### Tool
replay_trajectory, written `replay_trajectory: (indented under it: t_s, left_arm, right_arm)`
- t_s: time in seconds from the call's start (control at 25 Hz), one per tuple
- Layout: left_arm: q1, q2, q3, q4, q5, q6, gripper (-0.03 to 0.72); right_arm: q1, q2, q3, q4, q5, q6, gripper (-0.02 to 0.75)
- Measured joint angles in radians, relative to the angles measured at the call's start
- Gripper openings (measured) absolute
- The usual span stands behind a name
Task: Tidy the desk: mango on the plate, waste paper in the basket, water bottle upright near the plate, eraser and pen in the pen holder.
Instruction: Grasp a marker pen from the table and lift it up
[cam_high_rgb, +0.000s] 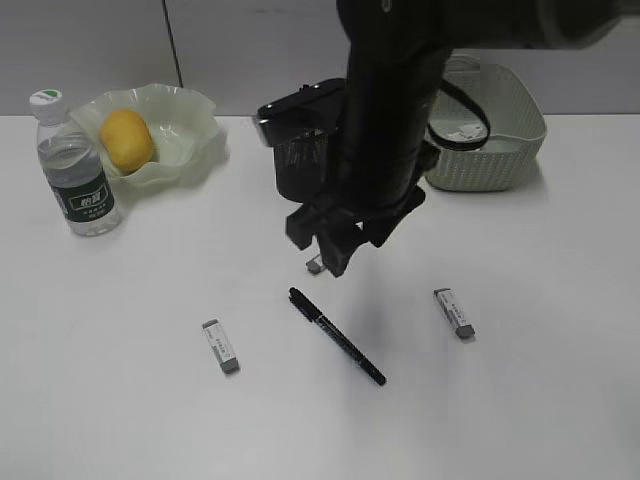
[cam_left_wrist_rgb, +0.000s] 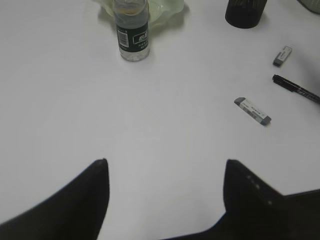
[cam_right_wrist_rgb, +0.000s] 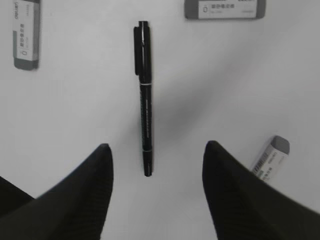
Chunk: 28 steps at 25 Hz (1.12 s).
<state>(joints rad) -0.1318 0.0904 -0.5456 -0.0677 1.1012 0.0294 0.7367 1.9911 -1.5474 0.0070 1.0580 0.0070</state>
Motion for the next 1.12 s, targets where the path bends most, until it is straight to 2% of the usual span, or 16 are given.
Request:
replay_trajectory:
  t_s: [0.32,0.68,1.12]
  left_arm:
    - [0.000,0.000,0.000,0.000,-0.001,0.000,0.546]
    - [0.000,0.000,0.000,0.000,-0.001,0.000,0.546]
    - [0.000,0.000,0.000,0.000,-0.001,0.000,0.546]
  right_arm:
    - [0.062,0.174,-0.141,0.014,0.022,0.059,0.436]
    - [0.065,0.319,-0.218,0.014,0.049,0.069,0.416]
    - [0.043,0.376,-0.224,0.013,0.038,0.049,0.392]
